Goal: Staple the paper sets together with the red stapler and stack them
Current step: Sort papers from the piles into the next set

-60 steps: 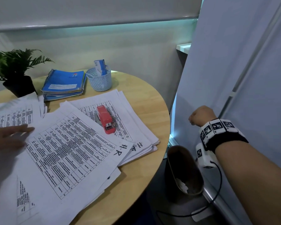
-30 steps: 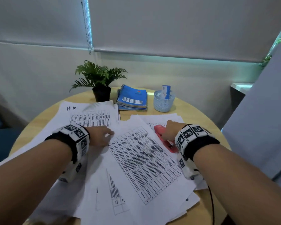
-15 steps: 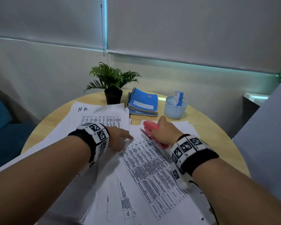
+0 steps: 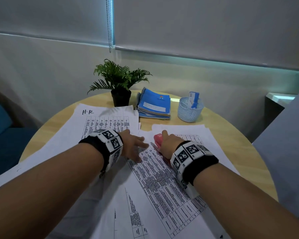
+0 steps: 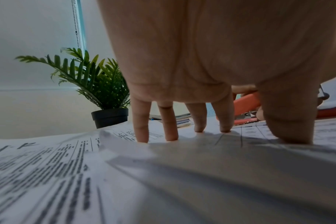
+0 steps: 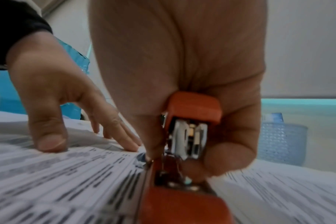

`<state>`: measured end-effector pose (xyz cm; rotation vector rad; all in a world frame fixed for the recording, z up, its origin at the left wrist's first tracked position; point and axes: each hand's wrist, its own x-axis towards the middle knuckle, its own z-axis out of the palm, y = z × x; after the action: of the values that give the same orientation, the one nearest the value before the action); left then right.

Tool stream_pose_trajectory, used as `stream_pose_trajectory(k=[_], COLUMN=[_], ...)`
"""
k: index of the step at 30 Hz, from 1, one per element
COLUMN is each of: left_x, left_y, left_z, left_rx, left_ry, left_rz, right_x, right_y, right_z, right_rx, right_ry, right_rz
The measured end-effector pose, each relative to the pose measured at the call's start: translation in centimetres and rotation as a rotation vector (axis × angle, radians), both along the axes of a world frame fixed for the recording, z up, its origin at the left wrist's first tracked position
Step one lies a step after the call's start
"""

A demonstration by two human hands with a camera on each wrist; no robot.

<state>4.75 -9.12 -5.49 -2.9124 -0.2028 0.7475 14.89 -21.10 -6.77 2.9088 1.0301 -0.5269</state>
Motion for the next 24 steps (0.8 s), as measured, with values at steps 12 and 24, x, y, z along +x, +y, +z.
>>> stream_pose_trajectory(k=[12,24], left_x=[0.3,-0.2], left_y=[-0.5,-2.0], left_z=[-0.3,1.1], left_rx=[-0.003,0.007], left_ry=[-0.016,-0.050], left_rz=[0.041,0.060], right_x=[-0.4,0.7], right_y=[0.9,0.6], right_z=[0.8,1.1], right_rx=[-0.068,-0.137], right_ry=[-0.024,-0.110], right_rz=[0.067,0.247])
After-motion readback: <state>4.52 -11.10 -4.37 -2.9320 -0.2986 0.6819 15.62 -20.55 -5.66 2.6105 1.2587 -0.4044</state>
